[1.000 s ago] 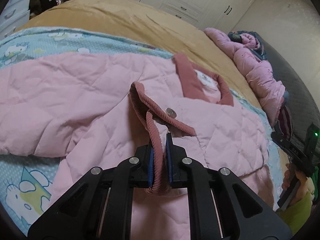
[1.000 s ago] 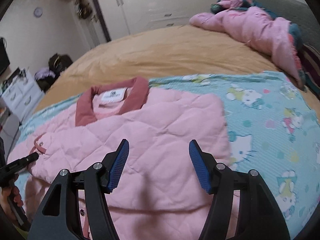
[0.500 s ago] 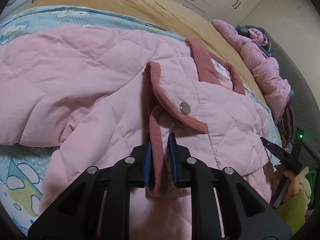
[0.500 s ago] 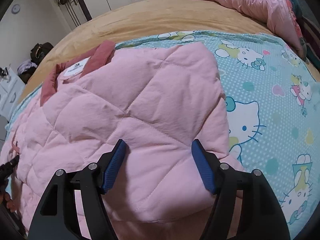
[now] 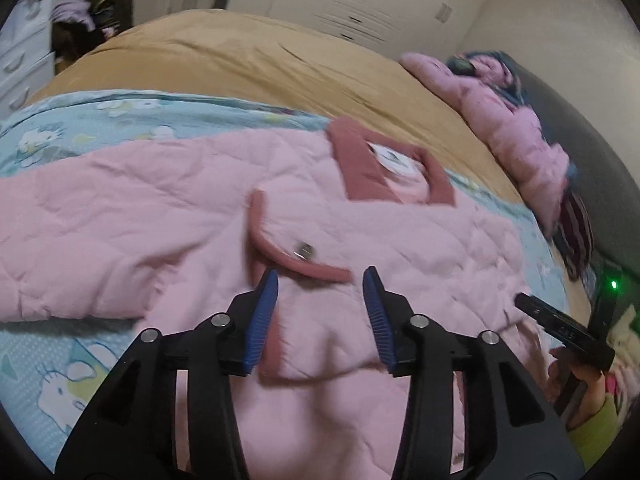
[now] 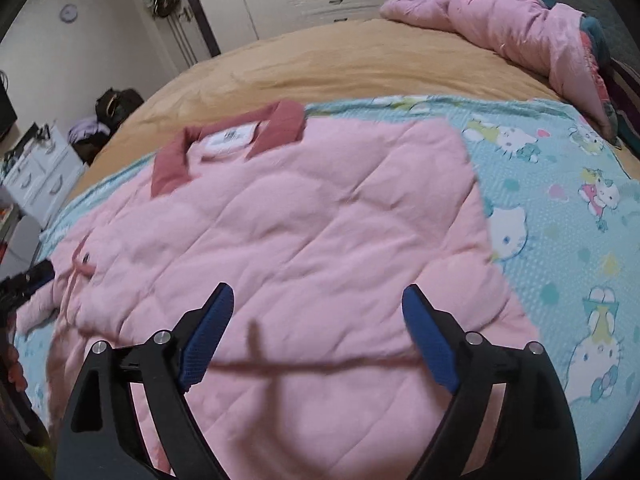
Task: Fold large clothes
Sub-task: 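Release the cuff with the left tool and withdraw, then move the left tool to the other sleeve cuff and grasp it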
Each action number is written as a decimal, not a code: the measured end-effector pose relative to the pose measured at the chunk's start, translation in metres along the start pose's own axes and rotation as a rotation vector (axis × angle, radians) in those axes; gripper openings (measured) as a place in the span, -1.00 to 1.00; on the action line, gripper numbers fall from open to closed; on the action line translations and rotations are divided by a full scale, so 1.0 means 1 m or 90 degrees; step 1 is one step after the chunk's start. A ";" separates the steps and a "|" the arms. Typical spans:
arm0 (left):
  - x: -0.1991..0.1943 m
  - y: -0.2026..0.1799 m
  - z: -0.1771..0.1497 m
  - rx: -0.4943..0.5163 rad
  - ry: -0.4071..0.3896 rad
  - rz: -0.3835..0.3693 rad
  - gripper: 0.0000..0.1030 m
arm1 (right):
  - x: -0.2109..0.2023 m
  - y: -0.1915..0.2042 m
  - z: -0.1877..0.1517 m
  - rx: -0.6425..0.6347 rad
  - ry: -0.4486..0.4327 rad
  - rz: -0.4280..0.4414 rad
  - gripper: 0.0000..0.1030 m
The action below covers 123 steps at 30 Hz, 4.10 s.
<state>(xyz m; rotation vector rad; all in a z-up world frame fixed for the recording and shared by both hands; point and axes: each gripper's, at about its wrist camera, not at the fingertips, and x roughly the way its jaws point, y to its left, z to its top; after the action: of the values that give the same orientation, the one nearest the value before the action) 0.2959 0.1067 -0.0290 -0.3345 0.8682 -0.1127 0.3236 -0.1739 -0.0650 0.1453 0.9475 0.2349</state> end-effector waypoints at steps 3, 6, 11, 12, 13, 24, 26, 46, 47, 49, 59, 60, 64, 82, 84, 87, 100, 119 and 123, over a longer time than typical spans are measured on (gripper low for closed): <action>0.019 -0.013 -0.012 0.020 0.042 -0.013 -0.04 | 0.010 0.006 -0.005 -0.009 0.024 -0.025 0.70; 0.046 -0.013 -0.027 0.021 0.096 -0.001 -0.03 | 0.023 0.005 -0.009 -0.004 0.045 -0.036 0.71; 0.047 -0.006 -0.027 -0.002 0.100 -0.029 0.22 | 0.013 0.006 -0.010 0.002 0.023 -0.019 0.76; 0.044 -0.007 -0.026 -0.003 0.096 -0.030 0.27 | 0.008 0.007 -0.011 0.005 0.013 -0.012 0.76; 0.041 -0.008 -0.025 -0.001 0.091 -0.027 0.39 | 0.000 0.008 -0.011 0.009 -0.001 0.000 0.80; -0.002 -0.021 -0.016 0.007 0.052 0.010 0.82 | -0.057 0.036 -0.013 -0.025 -0.079 -0.003 0.92; -0.009 -0.020 -0.015 0.005 0.040 0.014 0.82 | -0.065 0.043 -0.014 -0.034 -0.087 -0.004 0.92; -0.087 0.077 -0.007 -0.118 -0.037 0.090 0.82 | -0.100 0.144 -0.011 -0.098 -0.135 0.027 0.92; -0.091 0.082 -0.008 -0.122 -0.040 0.096 0.82 | -0.099 0.151 -0.011 -0.102 -0.134 0.032 0.92; -0.096 0.095 -0.010 -0.132 -0.043 0.109 0.82 | -0.099 0.163 -0.011 -0.109 -0.134 0.039 0.92; -0.125 0.155 -0.018 -0.187 -0.064 0.152 0.82 | -0.088 0.234 -0.013 -0.158 -0.130 0.077 0.92; -0.129 0.164 -0.019 -0.199 -0.068 0.154 0.82 | -0.086 0.242 -0.013 -0.164 -0.128 0.080 0.92; -0.144 0.188 -0.020 -0.238 -0.087 0.155 0.82 | -0.078 0.268 -0.013 -0.182 -0.119 0.095 0.92; -0.164 0.276 -0.042 -0.374 -0.096 0.213 0.82 | -0.035 0.388 -0.022 -0.270 -0.066 0.175 0.92; -0.164 0.284 -0.046 -0.389 -0.096 0.215 0.82 | -0.031 0.398 -0.024 -0.279 -0.062 0.181 0.92; -0.162 0.296 -0.050 -0.410 -0.090 0.220 0.82 | -0.026 0.409 -0.026 -0.288 -0.055 0.191 0.92; -0.141 0.351 -0.075 -0.553 -0.132 0.197 0.82 | 0.005 0.424 -0.044 -0.291 -0.012 0.212 0.92; -0.171 0.339 -0.070 -0.517 -0.292 0.172 -0.74 | -0.005 0.366 -0.040 -0.210 -0.013 0.208 0.91; -0.196 0.309 -0.051 -0.460 -0.341 0.170 -0.75 | -0.016 0.345 -0.037 -0.191 -0.025 0.199 0.92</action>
<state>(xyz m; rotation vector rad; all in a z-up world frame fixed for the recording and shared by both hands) 0.1189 0.4309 -0.0201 -0.8723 0.3840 0.5337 0.2380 0.1555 0.0044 0.0202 0.8380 0.6575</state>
